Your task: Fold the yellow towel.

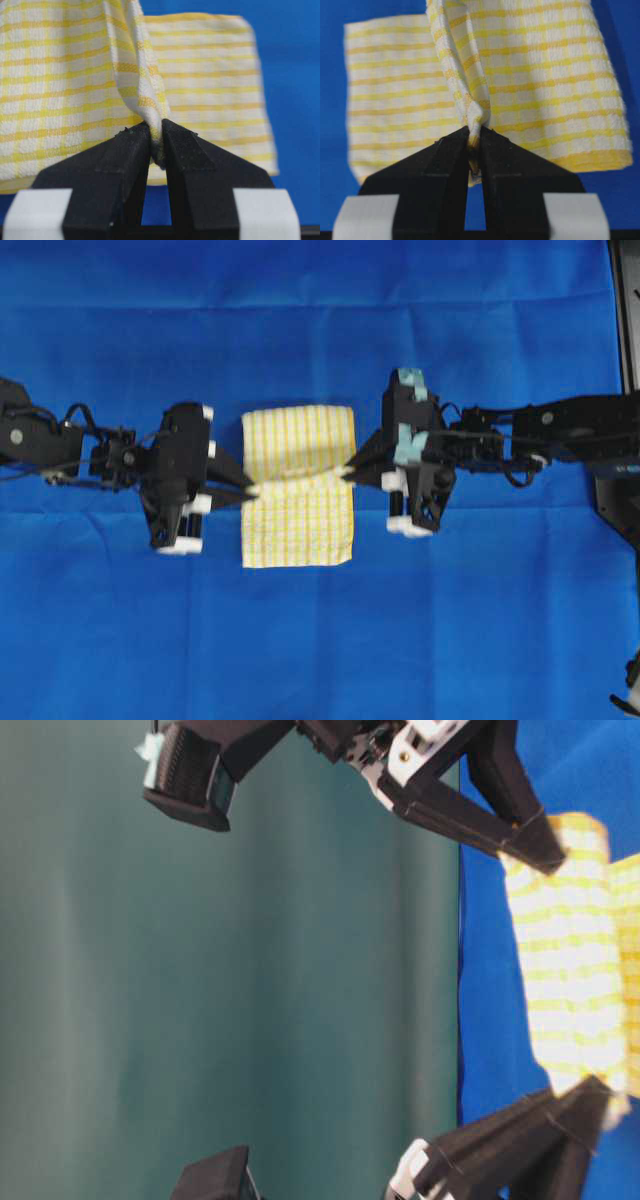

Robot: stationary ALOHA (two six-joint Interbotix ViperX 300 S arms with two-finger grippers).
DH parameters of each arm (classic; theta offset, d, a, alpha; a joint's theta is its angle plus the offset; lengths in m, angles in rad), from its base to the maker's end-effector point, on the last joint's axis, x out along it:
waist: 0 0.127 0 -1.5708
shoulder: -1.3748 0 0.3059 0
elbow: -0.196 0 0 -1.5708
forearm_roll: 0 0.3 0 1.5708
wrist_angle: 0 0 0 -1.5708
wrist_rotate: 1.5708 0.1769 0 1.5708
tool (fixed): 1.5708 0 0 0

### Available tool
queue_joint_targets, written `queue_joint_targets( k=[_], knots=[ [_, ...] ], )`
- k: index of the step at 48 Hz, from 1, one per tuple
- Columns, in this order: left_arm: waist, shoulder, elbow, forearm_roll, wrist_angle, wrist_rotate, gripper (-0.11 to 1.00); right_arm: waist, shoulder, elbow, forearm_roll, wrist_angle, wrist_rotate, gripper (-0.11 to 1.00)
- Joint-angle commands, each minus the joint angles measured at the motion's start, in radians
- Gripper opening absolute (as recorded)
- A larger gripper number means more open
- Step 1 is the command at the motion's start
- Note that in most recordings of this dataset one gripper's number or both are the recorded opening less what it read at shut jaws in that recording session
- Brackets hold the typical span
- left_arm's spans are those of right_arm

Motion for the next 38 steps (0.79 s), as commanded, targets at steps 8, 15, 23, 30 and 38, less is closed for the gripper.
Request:
queue_joint_targets(
  k=[8, 15, 23, 30, 38],
  knots=[
    [-0.078, 0.003, -0.008, 0.002, 0.003, -0.015, 0.06, 0.044, 0.025, -0.003, 0.035, -0.006, 0.000, 0.05],
    [-0.087, 0.035, -0.015, 0.002, -0.002, -0.017, 0.06, 0.058, 0.055, -0.008, 0.044, -0.029, 0.000, 0.05],
    [-0.087, 0.091, -0.029, 0.002, -0.017, -0.017, 0.06, 0.067, 0.084, -0.015, 0.046, -0.041, 0.000, 0.05],
    [-0.086, 0.103, -0.032, 0.002, -0.017, -0.017, 0.07, 0.086, 0.101, -0.025, 0.046, -0.043, 0.000, 0.05],
    [-0.087, 0.101, -0.032, 0.002, -0.017, -0.017, 0.06, 0.101, 0.107, -0.034, 0.046, -0.041, 0.000, 0.05]
  ],
)
